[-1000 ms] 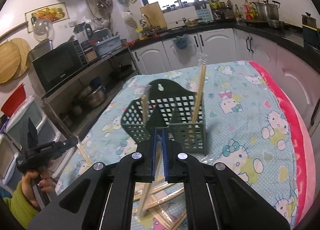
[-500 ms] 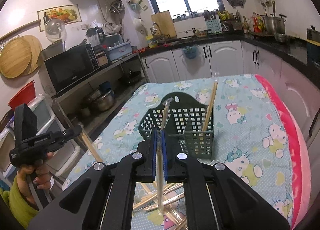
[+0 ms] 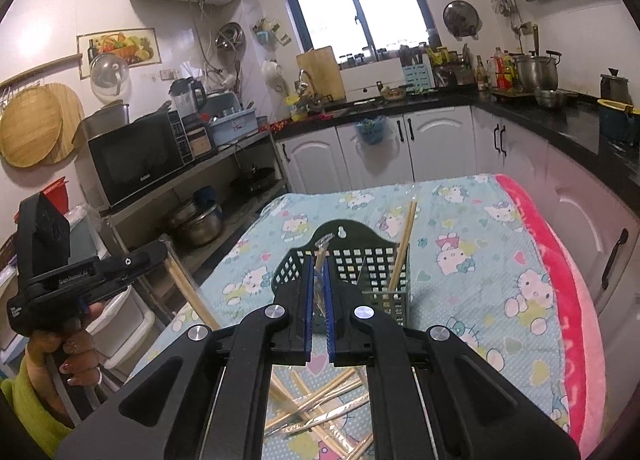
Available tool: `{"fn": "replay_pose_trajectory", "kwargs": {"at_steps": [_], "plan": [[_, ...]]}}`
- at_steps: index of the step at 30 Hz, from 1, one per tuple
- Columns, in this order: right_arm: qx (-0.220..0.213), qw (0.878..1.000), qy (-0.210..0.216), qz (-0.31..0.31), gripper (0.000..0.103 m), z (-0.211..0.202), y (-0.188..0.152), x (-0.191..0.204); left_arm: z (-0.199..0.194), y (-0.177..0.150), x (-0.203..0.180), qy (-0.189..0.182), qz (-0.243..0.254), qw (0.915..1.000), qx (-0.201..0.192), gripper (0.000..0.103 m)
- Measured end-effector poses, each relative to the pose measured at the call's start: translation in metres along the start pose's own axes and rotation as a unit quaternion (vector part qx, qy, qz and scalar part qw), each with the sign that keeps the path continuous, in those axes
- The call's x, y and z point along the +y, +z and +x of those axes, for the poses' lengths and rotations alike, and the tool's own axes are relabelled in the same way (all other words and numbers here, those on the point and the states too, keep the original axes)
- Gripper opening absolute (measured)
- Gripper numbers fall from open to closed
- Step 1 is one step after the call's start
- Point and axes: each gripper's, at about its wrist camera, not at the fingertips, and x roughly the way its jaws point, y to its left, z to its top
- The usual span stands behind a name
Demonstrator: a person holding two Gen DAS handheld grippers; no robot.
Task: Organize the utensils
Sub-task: 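Lift the chopstick with the left tool and carry it over the caddy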
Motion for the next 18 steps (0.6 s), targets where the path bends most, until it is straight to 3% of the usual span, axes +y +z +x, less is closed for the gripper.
{"fn": "replay_pose_trajectory", "kwargs": {"at_steps": [18], "plan": [[-0.046,0.999,0.006,-0.001,0.005,-0.012,0.030,0.003,-0.003,0.048,-0.025,-0.004,0.028,0.9979,-0.059,0.003]]}}
